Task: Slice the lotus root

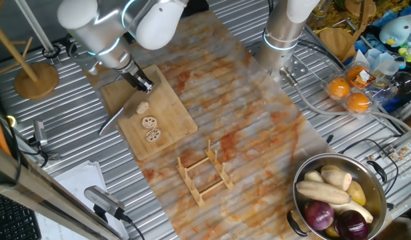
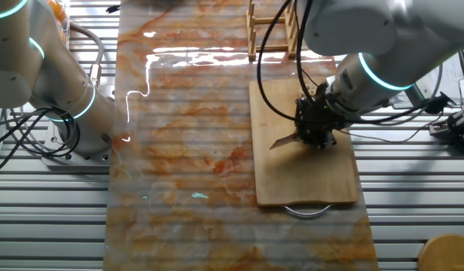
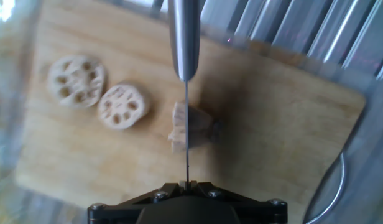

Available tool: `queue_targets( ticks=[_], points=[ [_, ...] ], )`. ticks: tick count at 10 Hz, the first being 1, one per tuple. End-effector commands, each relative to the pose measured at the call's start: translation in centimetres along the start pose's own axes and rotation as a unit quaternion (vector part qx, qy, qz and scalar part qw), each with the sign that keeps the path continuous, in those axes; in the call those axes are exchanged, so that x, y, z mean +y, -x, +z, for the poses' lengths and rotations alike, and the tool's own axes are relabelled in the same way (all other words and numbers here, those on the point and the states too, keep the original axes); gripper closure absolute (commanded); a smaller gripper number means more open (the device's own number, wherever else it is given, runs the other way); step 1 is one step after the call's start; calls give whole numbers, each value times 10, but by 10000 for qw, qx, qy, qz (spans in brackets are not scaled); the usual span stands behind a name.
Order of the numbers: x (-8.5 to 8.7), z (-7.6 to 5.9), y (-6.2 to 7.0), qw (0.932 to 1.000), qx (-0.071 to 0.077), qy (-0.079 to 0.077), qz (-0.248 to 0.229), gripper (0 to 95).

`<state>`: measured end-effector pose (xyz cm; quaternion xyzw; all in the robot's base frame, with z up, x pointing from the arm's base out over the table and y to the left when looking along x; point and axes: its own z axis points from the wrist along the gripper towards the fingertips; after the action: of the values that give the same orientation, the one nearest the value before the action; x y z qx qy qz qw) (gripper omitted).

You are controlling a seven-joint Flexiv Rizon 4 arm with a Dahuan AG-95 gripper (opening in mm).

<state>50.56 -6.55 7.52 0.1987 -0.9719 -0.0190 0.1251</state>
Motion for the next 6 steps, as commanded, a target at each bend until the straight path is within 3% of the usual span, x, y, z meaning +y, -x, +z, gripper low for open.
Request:
queue_targets(
  ticks=[1,6],
  points=[
    [0,2,-1,10000,7,-17,-19,950],
    [0,5,-4,9997,-225,-72,-51,950]
  ],
)
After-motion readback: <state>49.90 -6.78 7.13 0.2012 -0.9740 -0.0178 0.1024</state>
